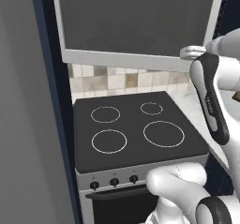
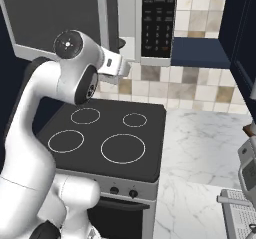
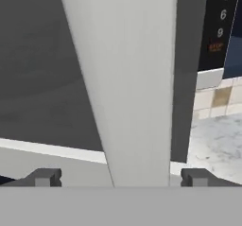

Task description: Close the microwave door.

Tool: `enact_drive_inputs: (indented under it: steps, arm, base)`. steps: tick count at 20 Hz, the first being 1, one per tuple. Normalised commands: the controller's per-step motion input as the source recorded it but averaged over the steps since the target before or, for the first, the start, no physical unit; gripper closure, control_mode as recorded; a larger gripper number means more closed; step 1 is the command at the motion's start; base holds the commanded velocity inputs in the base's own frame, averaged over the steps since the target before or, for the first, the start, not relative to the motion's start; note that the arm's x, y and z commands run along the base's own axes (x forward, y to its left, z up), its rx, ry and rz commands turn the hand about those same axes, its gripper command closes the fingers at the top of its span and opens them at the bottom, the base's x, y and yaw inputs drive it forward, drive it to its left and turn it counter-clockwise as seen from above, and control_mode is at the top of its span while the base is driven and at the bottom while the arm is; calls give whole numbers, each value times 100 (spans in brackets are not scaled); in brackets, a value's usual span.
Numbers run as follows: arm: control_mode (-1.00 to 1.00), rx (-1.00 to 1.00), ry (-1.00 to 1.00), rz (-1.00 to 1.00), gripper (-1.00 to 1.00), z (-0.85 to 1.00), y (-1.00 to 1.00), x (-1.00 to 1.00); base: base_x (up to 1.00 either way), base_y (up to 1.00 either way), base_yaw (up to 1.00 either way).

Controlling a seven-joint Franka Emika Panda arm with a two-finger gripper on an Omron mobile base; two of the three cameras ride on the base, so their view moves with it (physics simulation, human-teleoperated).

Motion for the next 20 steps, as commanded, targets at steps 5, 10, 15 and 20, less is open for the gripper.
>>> enact_drive_inputs:
  steps: [5, 10, 15, 20]
  arm:
    - [-100, -3, 11, -4, -100, 0, -23, 92]
    - [-100, 0, 2, 0, -100, 0, -26, 67]
    - [-100, -1, -17, 0, -100, -4, -10, 63]
    - [-100, -3, -9, 0, -100, -2, -2, 83]
  base:
    - [0, 0, 0]
    - [0, 0, 0]
    - [0, 0, 0]
    - [0, 0, 0]
